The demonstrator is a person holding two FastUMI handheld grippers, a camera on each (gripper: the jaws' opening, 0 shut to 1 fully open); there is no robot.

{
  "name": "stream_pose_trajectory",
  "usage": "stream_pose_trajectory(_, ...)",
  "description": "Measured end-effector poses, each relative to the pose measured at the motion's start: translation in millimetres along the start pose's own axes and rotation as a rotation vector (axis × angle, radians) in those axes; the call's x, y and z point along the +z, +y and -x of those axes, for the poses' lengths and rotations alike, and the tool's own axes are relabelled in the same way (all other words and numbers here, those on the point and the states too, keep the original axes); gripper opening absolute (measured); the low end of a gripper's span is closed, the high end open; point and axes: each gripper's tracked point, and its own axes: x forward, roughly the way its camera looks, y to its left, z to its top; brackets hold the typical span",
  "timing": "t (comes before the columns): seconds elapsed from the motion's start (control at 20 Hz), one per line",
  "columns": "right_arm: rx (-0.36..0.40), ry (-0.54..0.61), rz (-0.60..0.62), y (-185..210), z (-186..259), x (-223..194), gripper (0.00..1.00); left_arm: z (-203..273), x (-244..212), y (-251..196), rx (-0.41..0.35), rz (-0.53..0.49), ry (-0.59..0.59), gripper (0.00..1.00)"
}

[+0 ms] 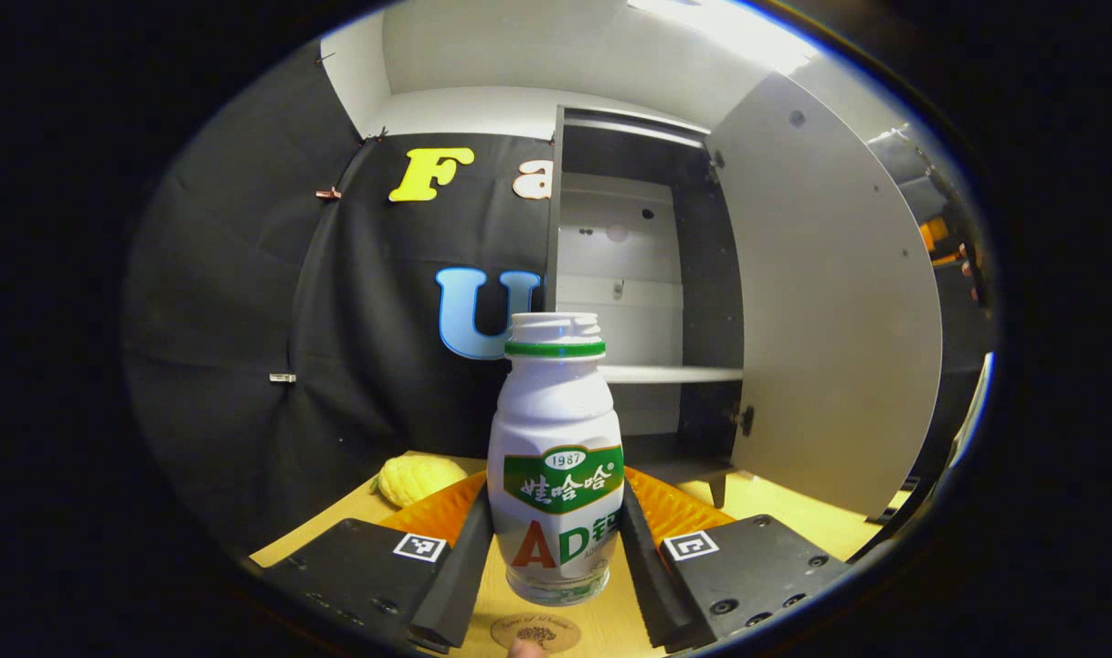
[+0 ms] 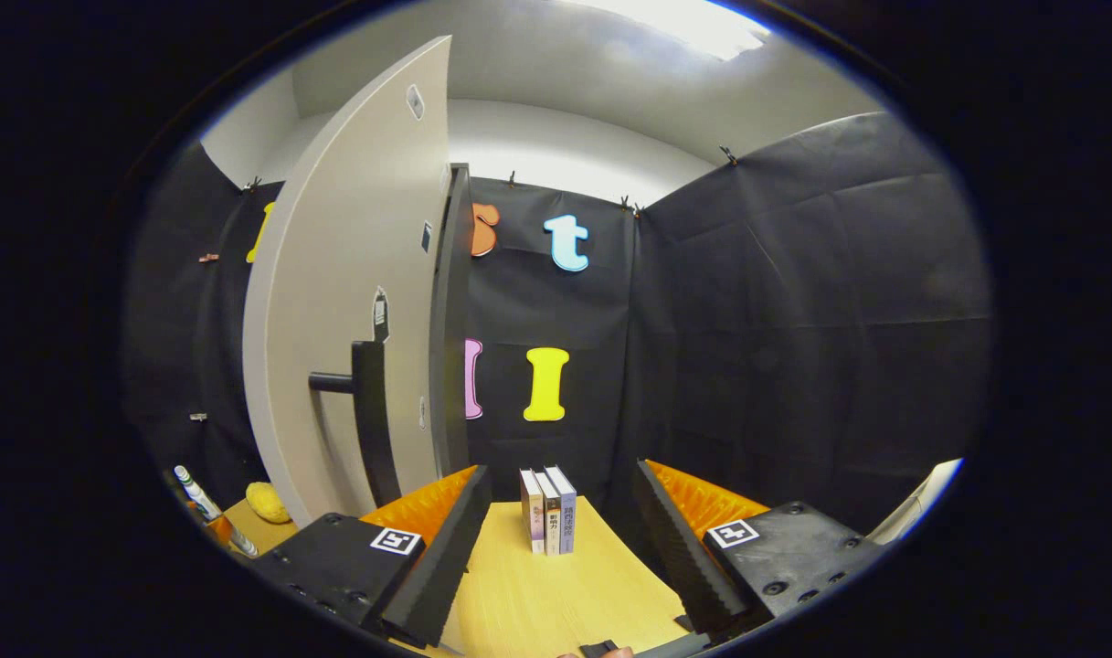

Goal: Open the cabinet door with the right hand, grasp the bottle in the cabinet with the left hand and place it on the coaster, then close the cabinet door with the right hand.

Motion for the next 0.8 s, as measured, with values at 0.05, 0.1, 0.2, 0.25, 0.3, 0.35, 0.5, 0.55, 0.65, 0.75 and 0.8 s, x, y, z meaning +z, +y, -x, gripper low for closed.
stream_pose_trajectory(0.05, 0.006, -0.008, -0.006, 3.8, 0.0, 1.2, 0.98, 1.1, -12.8, 0.4, -0.009, -0.003, 0.010, 0.72)
stream_pose_trajectory(0.1, 0.013, -0.012, -0.018, 7.4, 1.3, 1.5, 0.98, 2.6, -26.4, 1.1, -0.017, -0.007, 0.022, 0.72)
stream_pose_trajectory(0.2, 0.002, -0.009, -0.042, 6.7, 2.8, -0.5, 0.98, 4.3, -50.9, 1.1, -0.034, -0.022, 0.043, 0.72)
stream_pose_trajectory(0.25, -0.004, -0.002, -0.056, 5.1, 3.2, -2.1, 0.98, 4.6, -62.3, 1.3, -0.046, -0.028, 0.052, 0.72)
stream_pose_trajectory(0.3, -0.016, 0.007, -0.065, 1.5, 4.3, -3.4, 0.98, 4.5, -73.3, 1.0, -0.054, -0.036, 0.059, 0.72)
stream_pose_trajectory(0.35, -0.032, 0.015, -0.070, -4.4, 6.5, -5.0, 0.98, 4.0, -82.0, 2.4, -0.059, -0.042, 0.063, 0.72)
stream_pose_trajectory(0.5, -0.039, 0.035, -0.073, -10.0, 11.5, -8.0, 0.96, -2.2, -110.0, 5.7, -0.065, -0.045, 0.080, 0.72)
stream_pose_trajectory(0.55, -0.040, 0.046, -0.065, -12.0, 13.2, -10.1, 0.96, -5.7, -118.0, 6.9, -0.065, -0.042, 0.087, 0.72)
stream_pose_trajectory(0.65, -0.051, 0.065, -0.039, -16.4, 16.2, -14.1, 0.96, -12.3, -130.1, 7.6, -0.066, -0.027, 0.097, 0.72)
stream_pose_trajectory(0.75, -0.059, 0.075, -0.013, -17.4, 18.4, -15.5, 0.96, -14.1, -138.8, 10.5, -0.064, -0.011, 0.100, 0.72)
stream_pose_trajectory(0.8, -0.063, 0.078, -0.006, -18.0, 19.1, -16.2, 0.96, -14.2, -143.8, 13.0, -0.053, -0.013, 0.100, 0.72)
